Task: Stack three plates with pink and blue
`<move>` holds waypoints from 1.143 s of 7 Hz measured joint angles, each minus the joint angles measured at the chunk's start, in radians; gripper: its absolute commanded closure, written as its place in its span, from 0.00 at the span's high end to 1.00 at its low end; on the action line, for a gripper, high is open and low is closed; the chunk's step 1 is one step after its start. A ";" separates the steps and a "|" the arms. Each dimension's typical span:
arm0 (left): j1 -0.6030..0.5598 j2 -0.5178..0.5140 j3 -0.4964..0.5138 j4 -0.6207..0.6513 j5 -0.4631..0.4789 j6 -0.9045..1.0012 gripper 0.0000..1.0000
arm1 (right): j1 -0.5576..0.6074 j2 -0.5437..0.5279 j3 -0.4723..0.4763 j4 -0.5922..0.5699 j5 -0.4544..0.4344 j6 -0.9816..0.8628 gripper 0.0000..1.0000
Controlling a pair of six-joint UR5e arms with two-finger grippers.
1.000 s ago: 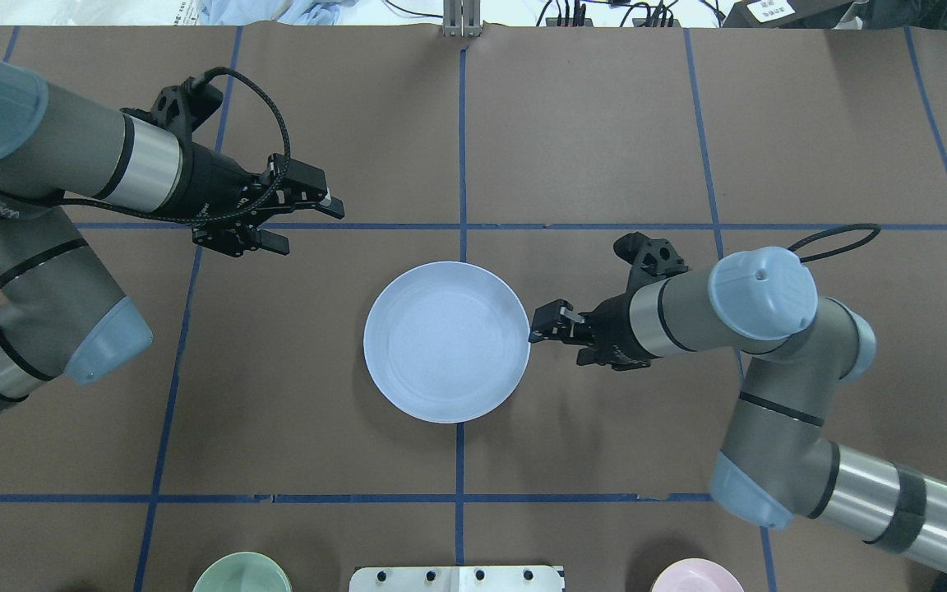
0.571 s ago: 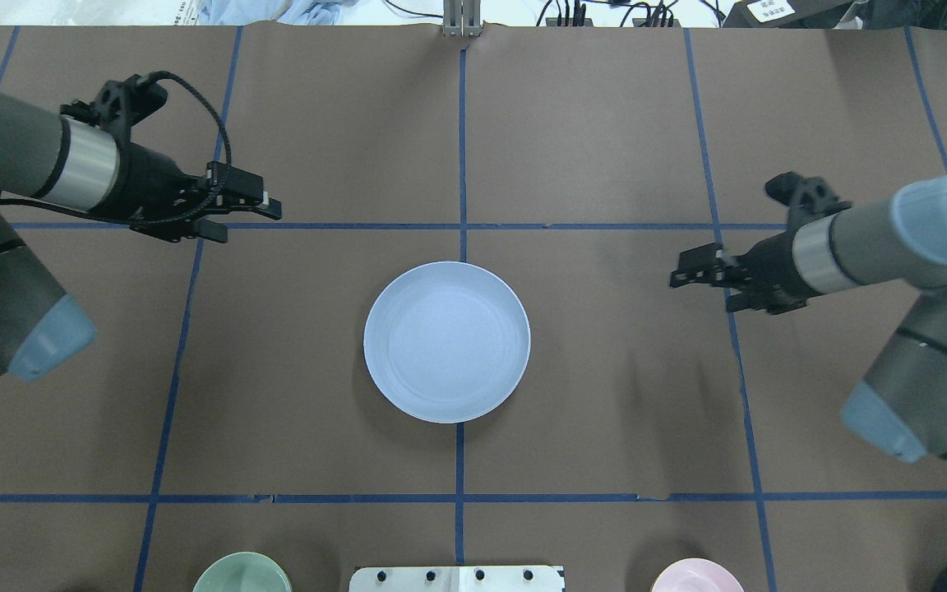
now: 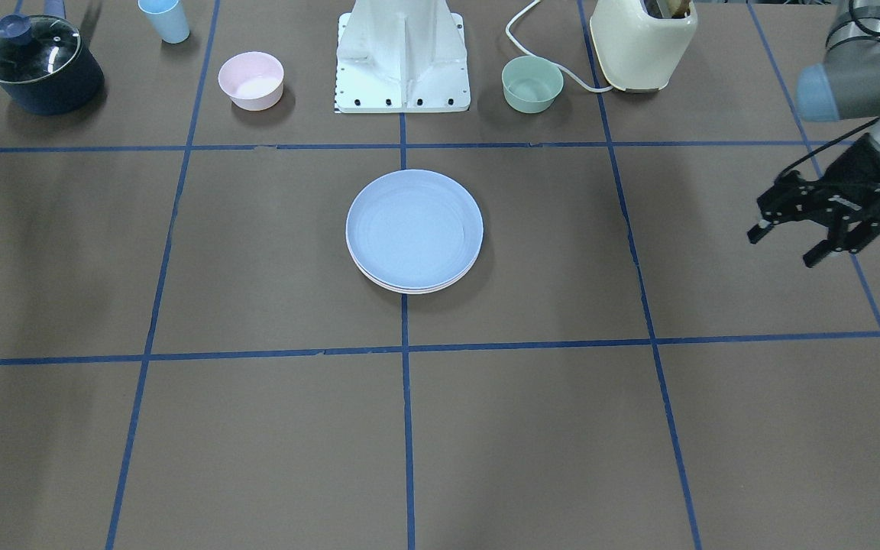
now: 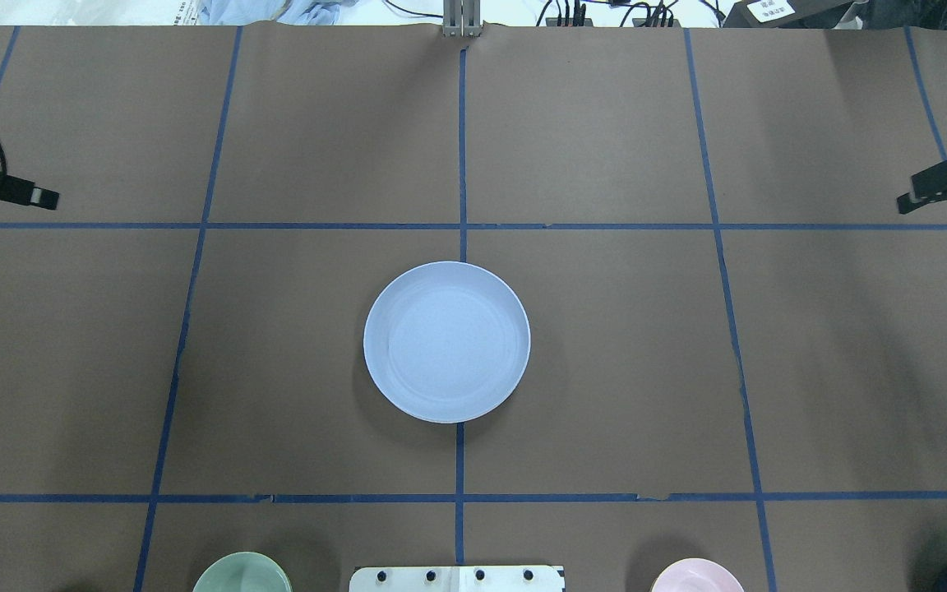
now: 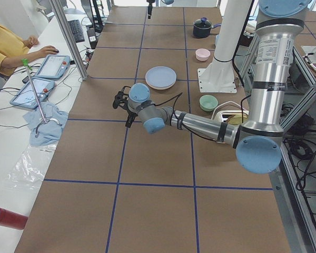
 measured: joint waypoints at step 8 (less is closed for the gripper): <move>-0.303 -0.135 0.157 0.532 -0.001 0.594 0.99 | 0.227 -0.006 -0.108 -0.279 -0.037 -0.552 1.00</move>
